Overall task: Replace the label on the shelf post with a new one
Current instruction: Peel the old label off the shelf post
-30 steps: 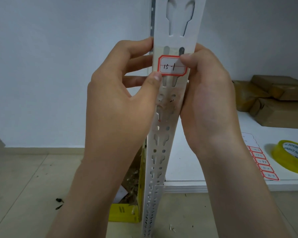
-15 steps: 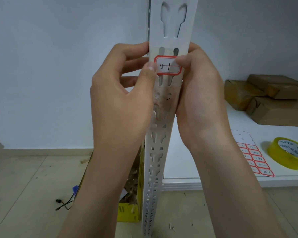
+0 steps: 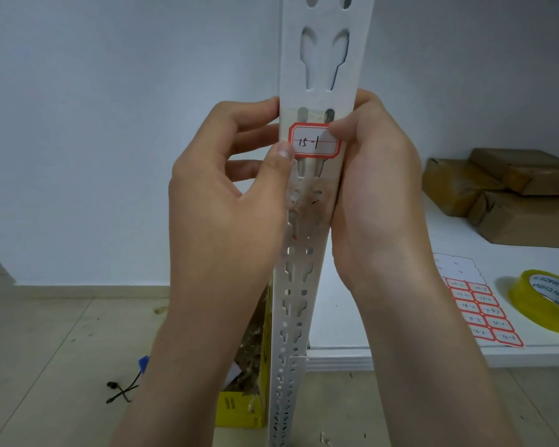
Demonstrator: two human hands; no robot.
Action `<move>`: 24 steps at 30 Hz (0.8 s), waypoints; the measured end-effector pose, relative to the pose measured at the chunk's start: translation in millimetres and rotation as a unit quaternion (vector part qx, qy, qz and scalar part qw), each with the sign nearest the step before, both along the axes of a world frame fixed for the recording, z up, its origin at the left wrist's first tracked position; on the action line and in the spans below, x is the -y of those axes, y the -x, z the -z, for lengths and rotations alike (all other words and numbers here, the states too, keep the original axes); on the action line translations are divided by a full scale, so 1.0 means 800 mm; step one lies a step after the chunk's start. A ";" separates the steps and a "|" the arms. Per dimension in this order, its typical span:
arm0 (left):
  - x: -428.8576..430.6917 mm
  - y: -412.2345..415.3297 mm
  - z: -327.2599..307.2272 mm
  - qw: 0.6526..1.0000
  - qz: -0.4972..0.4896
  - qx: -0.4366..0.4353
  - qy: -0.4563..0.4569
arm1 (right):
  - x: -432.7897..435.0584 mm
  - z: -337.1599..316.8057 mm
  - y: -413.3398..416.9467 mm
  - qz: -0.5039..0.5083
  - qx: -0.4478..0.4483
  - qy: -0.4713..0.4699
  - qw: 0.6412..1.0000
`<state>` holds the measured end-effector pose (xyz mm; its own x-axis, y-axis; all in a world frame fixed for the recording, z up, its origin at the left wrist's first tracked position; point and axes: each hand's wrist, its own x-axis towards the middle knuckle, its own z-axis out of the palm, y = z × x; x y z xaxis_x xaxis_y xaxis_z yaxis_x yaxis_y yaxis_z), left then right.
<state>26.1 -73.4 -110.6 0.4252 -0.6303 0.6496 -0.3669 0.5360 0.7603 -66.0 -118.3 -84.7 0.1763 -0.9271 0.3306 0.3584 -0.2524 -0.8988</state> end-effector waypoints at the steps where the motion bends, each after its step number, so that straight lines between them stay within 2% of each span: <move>1: 0.000 0.000 0.000 1.000 -0.001 0.002 0.000 | 0.000 -0.002 0.000 0.001 -0.001 -0.003 1.000; 11: -0.003 0.001 -0.004 1.000 -0.011 0.002 -0.012 | 0.003 -0.002 0.001 0.000 -0.007 -0.007 1.000; 24: -0.005 0.007 -0.009 0.998 -0.053 0.030 -0.019 | 0.001 0.003 0.000 -0.008 0.026 0.002 1.000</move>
<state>20.6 -69.2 -103.8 0.4517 -0.6085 0.6525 -0.4648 0.4638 0.7542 -66.1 -118.9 -86.9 0.1732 -0.9231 0.3433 0.4092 -0.2496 -0.8776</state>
